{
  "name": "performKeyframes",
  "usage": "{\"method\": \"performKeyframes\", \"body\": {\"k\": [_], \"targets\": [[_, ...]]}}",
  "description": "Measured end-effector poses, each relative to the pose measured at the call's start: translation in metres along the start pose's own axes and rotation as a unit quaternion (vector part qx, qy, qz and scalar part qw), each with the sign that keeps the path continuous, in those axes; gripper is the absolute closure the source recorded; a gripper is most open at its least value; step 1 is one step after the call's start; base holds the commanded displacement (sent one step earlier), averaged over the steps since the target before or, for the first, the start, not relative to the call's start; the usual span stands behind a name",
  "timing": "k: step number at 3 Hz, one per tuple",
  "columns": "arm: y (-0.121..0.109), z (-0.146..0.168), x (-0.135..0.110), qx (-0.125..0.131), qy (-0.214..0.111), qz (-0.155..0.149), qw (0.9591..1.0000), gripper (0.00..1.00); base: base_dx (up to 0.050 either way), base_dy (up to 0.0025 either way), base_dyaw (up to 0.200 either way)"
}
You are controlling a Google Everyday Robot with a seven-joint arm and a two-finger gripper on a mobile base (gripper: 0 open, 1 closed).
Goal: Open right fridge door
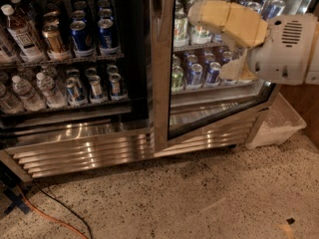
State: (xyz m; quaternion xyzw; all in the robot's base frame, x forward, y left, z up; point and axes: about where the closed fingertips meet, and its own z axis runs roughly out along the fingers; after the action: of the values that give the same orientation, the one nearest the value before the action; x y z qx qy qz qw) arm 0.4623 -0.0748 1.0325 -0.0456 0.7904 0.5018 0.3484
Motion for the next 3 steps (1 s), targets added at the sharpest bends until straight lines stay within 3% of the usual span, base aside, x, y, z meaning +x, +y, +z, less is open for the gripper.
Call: {"method": "performKeyframes", "body": {"k": [1,2,3], "targets": [[-0.045,0.035,0.015,0.026,-0.026,0.015,0.9992,0.0,0.0,0.0,0.0],[-0.062,0.065,0.01,-0.001,-0.061,0.029,0.9977,0.0,0.0,0.0,0.0],[-0.047,0.072,0.006,-0.03,-0.076,0.024,0.9964,0.0,0.0,0.0,0.0]]}}
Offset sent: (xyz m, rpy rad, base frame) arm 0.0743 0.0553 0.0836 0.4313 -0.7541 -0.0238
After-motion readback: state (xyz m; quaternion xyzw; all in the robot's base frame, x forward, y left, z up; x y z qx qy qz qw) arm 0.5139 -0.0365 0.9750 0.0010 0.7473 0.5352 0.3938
